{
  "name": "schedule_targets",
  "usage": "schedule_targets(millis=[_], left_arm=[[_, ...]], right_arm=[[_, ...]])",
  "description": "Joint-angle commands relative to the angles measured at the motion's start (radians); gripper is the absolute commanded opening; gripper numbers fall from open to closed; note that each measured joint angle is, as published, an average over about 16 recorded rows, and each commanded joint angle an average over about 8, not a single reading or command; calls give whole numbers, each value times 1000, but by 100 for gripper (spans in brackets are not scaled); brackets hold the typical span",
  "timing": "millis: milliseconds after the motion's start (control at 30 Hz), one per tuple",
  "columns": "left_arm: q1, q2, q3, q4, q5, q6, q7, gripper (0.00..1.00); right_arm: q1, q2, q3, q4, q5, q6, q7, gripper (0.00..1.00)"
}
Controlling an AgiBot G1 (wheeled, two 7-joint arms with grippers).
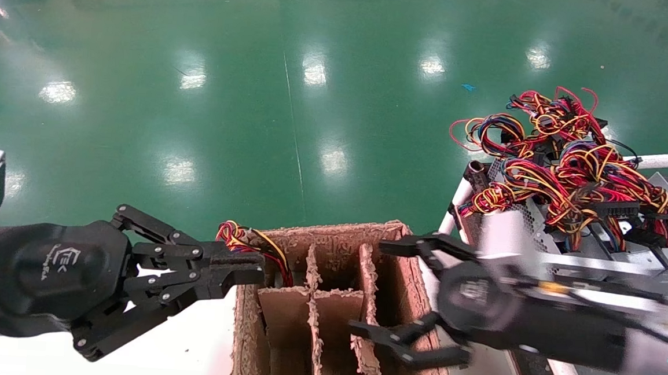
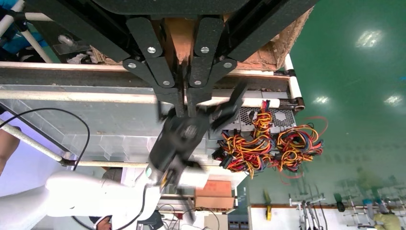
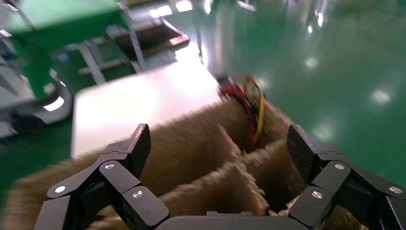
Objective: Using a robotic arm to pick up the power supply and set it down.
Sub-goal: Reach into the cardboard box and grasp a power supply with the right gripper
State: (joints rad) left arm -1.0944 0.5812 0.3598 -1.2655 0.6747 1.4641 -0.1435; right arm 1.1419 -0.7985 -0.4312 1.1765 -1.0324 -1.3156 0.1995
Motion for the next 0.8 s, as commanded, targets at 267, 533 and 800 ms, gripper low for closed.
schedule_targets(millis=[267,533,800], left_arm=[[0,0,0,0,0,0,0,100],[0,0,0,0,0,0,0,100],[0,0,0,0,0,0,0,100]], right_arm=[[73,-175,-107,-67,-220,167,36,100],[112,-322,-158,-138,-296,240,16,20],[111,-413,-190,-157,-355,316,4,0]])
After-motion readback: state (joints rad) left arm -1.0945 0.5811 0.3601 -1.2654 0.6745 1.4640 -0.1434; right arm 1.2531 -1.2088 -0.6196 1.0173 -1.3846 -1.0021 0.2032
